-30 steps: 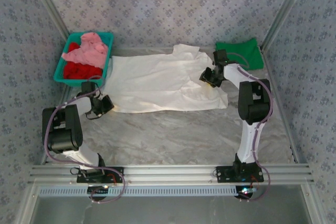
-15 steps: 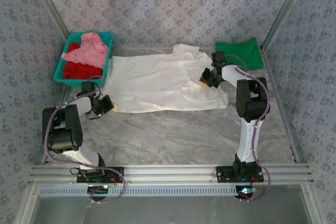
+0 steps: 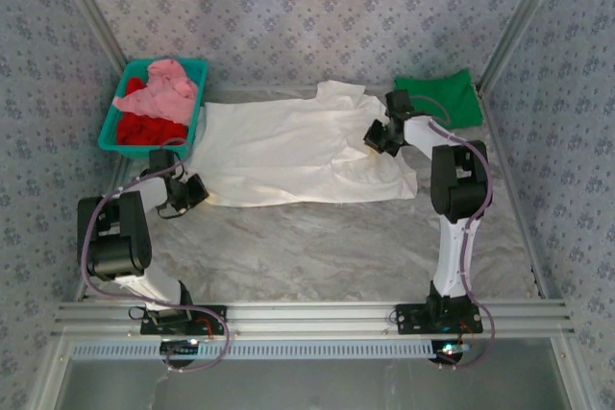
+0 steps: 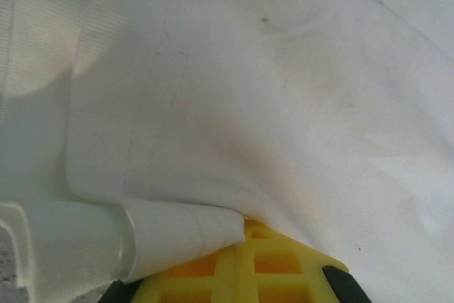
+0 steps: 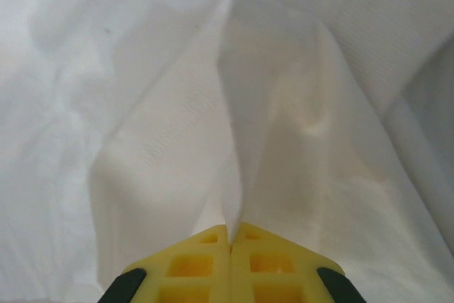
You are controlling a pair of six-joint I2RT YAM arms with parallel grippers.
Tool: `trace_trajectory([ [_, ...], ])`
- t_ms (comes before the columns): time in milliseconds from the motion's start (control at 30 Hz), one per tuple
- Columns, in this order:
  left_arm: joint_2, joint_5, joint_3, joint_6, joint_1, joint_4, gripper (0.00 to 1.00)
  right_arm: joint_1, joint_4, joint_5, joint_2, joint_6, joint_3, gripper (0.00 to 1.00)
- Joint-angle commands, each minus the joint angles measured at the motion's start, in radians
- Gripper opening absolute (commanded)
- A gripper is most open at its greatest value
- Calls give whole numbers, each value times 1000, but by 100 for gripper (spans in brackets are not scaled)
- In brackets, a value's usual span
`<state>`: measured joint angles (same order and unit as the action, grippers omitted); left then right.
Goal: Fold and stack the t-shirts
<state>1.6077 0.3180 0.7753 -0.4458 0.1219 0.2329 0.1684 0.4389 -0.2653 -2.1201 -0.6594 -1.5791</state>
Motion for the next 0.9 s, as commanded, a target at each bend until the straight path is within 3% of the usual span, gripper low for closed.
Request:
trace_trajectory([
  [0, 27, -35, -8, -2, -11, 67, 1, 13, 37, 21, -42, -10, -65, 0],
  [267, 33, -36, -10, -2, -11, 63, 1, 34, 77, 32, -120, -21, -201, 1],
  [467, 22, -40, -16, -4, -11, 65, 1, 33, 79, 24, -155, -43, -275, 12],
  [533, 17, -44, -16, -4, -10, 67, 1, 28, 91, 7, -164, -54, -304, 25],
  [667, 1, -53, -19, -11, -10, 69, 2, 11, 66, -38, -161, -57, -336, 33],
  [767, -15, -65, -24, -16, -10, 69, 2, 7, 59, -45, -130, -17, -341, 32],
  [867, -23, -70, -23, -18, -6, 78, 2, 12, 18, -46, -53, 21, -235, 30],
])
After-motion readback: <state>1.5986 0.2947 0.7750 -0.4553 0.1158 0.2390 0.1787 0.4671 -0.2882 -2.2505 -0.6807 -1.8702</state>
